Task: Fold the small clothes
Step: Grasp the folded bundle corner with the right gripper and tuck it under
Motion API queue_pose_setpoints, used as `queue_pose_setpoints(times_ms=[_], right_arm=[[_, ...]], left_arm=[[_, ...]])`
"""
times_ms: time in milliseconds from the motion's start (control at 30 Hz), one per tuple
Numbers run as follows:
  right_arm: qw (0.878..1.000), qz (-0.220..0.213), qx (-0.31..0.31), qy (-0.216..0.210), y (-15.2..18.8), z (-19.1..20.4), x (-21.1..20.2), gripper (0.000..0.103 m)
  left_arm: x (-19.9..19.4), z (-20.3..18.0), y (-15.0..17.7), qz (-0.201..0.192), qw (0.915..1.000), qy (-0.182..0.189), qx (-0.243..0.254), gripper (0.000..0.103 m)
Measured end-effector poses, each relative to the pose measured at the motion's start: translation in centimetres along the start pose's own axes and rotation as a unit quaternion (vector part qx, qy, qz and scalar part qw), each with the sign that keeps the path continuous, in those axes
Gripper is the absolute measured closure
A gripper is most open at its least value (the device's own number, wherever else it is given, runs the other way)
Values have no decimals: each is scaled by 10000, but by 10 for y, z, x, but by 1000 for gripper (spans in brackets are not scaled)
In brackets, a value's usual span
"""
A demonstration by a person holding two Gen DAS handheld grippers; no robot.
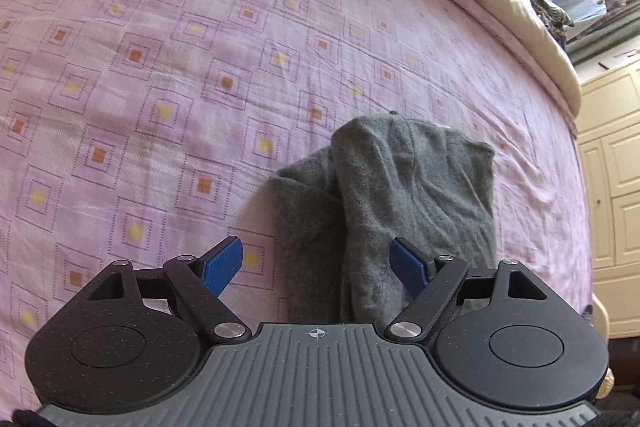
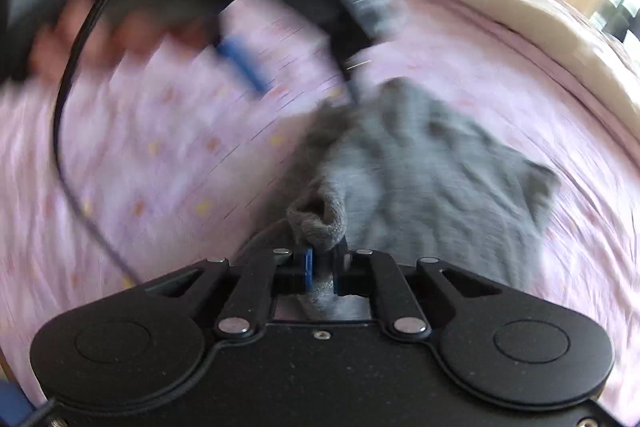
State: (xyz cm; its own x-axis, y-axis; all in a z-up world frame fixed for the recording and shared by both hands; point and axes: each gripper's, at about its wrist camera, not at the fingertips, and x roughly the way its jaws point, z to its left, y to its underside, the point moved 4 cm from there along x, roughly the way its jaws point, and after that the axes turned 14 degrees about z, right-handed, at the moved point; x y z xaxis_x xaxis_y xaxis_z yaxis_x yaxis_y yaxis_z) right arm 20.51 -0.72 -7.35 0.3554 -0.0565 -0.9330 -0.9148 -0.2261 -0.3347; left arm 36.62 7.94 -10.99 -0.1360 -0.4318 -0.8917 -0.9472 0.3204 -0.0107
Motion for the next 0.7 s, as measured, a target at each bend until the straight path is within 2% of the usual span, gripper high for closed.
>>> queue_pose_setpoints(times_ms=[133, 300, 467, 633, 667, 700], right_arm=[[9963, -203, 820, -176, 4, -38, -21, 89], [9924, -135, 1192, -272, 12, -57, -25, 89], [9929, -120, 1133, -346, 13, -51, -24, 89], [9942, -99, 983, -434, 16, -43, -27, 88], [9943, -103, 971, -435, 16, -42, -26, 88], [9944, -107, 963, -433, 16, -42, -26, 88]], left_arm=[[10, -12, 0, 126, 9992, 373, 25, 23], [29, -35, -5, 305, 9962, 820, -1, 23], [50, -50, -17, 411, 9963, 760, 1, 23], [53, -52, -34, 174, 9979, 620, -83, 23], [54, -52, -37, 162, 9983, 560, -9, 25], [54, -53, -39, 144, 9990, 426, 80, 32]])
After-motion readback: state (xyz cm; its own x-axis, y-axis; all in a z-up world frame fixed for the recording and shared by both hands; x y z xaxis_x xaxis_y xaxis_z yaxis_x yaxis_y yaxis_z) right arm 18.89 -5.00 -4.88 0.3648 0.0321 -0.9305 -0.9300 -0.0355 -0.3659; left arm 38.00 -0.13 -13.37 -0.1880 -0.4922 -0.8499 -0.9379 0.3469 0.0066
